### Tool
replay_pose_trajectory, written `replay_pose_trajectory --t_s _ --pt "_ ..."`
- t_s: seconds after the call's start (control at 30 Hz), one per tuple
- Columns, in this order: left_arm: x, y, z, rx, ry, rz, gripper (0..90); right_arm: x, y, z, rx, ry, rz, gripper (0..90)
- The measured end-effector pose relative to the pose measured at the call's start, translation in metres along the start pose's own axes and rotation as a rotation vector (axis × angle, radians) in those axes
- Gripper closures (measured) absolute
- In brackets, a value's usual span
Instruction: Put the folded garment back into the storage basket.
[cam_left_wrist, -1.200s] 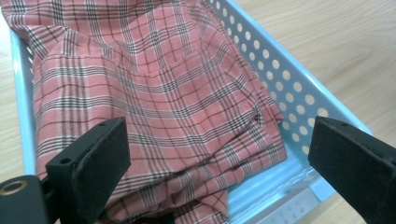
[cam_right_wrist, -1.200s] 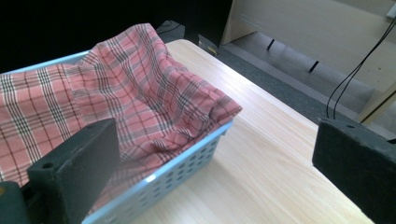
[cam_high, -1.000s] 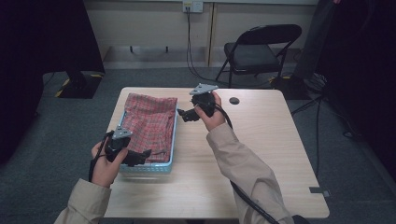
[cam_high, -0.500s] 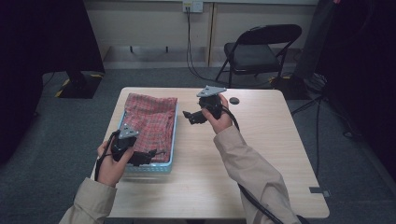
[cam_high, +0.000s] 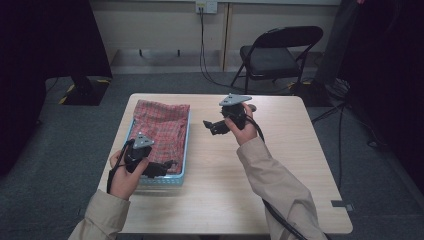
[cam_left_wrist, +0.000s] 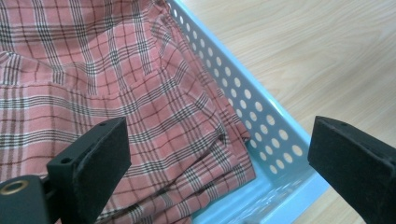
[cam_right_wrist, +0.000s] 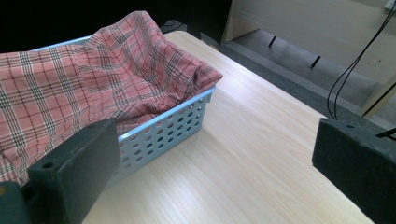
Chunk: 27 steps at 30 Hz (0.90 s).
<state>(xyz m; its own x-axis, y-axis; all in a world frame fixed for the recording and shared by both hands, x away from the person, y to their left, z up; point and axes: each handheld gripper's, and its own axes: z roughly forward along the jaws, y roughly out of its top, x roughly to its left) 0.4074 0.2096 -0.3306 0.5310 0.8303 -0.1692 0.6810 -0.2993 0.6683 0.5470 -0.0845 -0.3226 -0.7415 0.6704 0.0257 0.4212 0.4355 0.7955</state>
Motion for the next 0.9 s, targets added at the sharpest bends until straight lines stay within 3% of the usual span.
replay_pose_trajectory --t_s 0.23,0.9 --pt "-0.004 0.001 0.000 -0.005 -0.006 0.005 5.1 -0.004 -0.007 -0.006 -0.008 0.012 0.018 0.1" --pt "-0.015 -0.002 0.003 -0.016 -0.034 -0.002 5.2 -0.004 -0.032 -0.023 -0.006 0.054 0.011 0.1"
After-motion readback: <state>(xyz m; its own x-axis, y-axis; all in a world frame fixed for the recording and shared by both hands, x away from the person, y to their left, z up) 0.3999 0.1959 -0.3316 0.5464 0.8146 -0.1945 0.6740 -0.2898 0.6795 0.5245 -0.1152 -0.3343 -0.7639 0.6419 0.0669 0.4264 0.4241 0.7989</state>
